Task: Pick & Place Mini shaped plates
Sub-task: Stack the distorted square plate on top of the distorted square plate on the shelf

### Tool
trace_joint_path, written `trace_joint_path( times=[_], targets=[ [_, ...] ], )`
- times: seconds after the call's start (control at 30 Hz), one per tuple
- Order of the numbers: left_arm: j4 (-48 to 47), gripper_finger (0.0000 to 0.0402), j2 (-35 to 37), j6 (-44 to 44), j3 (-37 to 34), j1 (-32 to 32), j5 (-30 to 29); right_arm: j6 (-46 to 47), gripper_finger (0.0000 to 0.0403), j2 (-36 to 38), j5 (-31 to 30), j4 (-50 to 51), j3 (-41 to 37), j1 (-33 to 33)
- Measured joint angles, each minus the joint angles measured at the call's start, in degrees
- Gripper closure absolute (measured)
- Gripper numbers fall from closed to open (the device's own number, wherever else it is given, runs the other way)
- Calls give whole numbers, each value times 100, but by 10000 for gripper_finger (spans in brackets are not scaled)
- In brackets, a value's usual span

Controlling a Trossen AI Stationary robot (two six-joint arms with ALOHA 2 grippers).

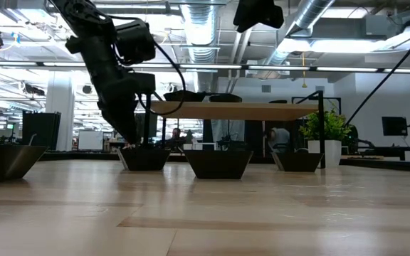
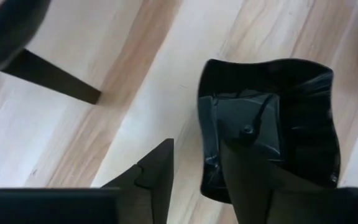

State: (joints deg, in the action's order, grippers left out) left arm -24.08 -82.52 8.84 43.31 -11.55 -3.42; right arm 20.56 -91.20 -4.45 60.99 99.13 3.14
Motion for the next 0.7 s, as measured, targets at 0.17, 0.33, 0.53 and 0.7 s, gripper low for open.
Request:
trace_joint_path(
  times=[0.17, 0.33, 0.53, 0.7],
  targets=[
    [16, 265, -36, 0, 0, -84, 0, -11, 310, 0, -9, 0, -1, -2],
    [90, 265, -161, 24, -2, -60, 203, -12, 310, 0, -9, -2, 0, 0],
    [125, 266, -214, 63, -2, -44, 214, -13, 310, 0, -9, -14, 0, 0],
    [132, 265, -354, 59, -2, -44, 216, -13, 310, 0, -9, -15, 0, 0]
  ],
)
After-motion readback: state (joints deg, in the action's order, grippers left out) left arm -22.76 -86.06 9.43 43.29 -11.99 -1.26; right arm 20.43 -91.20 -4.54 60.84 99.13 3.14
